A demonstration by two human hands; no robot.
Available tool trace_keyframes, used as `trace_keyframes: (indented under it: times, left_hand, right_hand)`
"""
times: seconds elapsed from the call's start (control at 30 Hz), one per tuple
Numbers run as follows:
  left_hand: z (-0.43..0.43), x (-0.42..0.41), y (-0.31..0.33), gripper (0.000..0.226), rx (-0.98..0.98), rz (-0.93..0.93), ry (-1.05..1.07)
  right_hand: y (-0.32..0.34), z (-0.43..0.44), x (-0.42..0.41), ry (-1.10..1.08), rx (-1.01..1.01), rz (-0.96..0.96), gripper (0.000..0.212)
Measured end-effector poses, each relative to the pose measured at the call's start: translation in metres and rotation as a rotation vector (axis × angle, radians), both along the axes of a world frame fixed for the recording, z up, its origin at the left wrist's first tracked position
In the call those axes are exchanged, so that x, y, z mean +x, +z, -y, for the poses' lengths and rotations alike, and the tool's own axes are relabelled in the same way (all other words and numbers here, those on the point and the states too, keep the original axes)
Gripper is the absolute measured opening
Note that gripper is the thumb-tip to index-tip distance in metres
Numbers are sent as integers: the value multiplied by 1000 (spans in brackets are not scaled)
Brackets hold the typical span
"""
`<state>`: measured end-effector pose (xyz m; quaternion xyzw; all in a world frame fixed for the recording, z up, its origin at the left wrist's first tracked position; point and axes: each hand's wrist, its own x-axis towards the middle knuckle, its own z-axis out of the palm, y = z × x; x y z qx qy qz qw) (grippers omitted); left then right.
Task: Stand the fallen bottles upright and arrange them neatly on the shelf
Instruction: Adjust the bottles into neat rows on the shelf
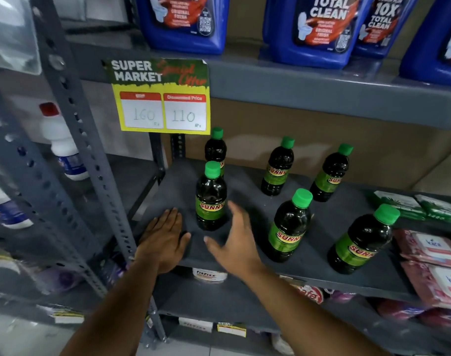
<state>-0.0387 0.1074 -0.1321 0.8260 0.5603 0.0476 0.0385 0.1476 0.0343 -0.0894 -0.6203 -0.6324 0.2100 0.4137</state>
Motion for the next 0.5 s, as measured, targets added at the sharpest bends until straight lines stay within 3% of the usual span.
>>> trace_keyframes:
  times: [0.1,0.2,0.3,0.5]
  left_hand:
    - [0,-1,-3,90,28,14,3]
    - [-1,-1,-5,93,39,27,5]
    - [1,-2,-2,86,43,49,0]
    - [1,-1,-1,81,36,32,-6]
  right_hand:
    - [16,-40,1,14,-139,-114,96]
    - [12,-60,2,21,-283,-149,74]
    - [0,-59,0,-28,-290,-157,57]
    - [-12,-28,-8,-56,-255,-132,55]
